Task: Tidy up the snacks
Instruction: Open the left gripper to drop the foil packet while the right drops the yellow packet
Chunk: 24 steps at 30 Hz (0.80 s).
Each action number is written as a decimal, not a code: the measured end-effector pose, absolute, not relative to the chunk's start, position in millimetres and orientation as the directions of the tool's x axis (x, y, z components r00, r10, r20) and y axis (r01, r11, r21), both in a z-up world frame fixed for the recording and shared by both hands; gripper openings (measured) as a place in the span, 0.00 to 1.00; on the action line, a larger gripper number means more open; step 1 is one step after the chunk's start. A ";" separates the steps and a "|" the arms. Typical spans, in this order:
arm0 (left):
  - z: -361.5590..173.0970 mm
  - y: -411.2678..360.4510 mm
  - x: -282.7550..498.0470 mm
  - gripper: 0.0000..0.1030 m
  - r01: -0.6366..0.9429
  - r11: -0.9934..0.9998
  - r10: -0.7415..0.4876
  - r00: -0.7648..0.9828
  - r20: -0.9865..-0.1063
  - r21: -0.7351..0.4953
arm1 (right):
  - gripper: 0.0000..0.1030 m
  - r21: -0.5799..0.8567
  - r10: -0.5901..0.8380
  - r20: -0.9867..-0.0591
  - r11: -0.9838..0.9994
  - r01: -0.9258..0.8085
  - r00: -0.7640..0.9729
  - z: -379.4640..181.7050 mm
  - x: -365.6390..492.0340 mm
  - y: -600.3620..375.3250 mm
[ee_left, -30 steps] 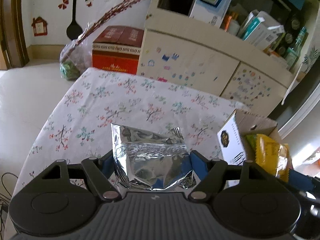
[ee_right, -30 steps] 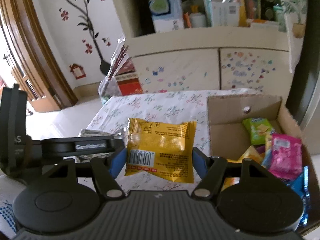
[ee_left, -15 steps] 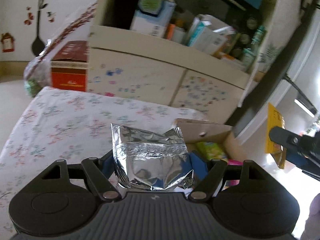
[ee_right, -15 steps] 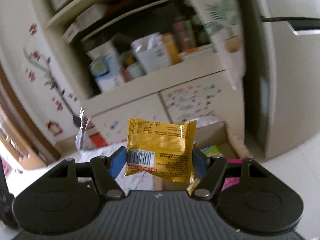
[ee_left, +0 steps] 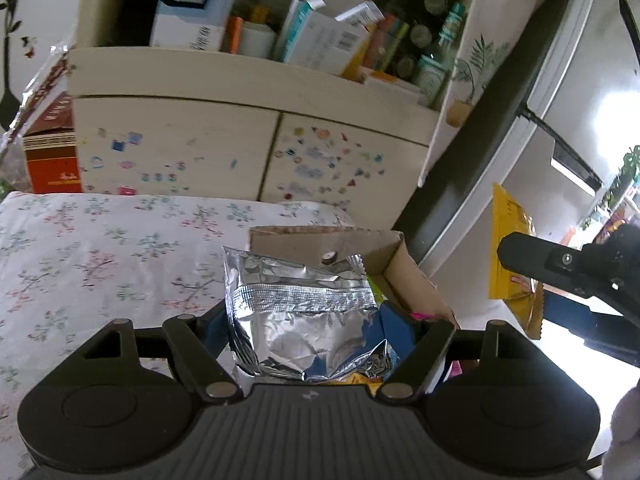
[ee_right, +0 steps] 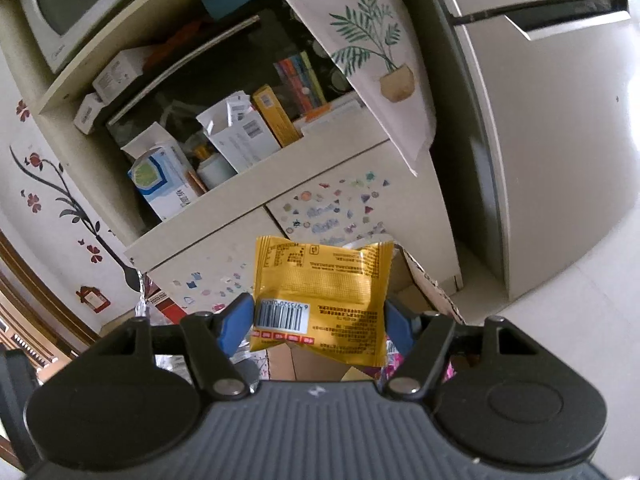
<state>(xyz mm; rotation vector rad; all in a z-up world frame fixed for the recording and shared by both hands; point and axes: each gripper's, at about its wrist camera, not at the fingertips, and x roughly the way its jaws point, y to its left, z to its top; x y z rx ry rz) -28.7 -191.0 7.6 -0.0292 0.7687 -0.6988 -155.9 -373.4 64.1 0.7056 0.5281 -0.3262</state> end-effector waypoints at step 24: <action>21.6 -192.5 -52.3 1.00 0.557 0.823 -0.465 0.551 -0.693 -0.110 | 0.86 0.500 -0.165 -0.627 0.664 0.556 0.761 57.9 -153.2 -374.2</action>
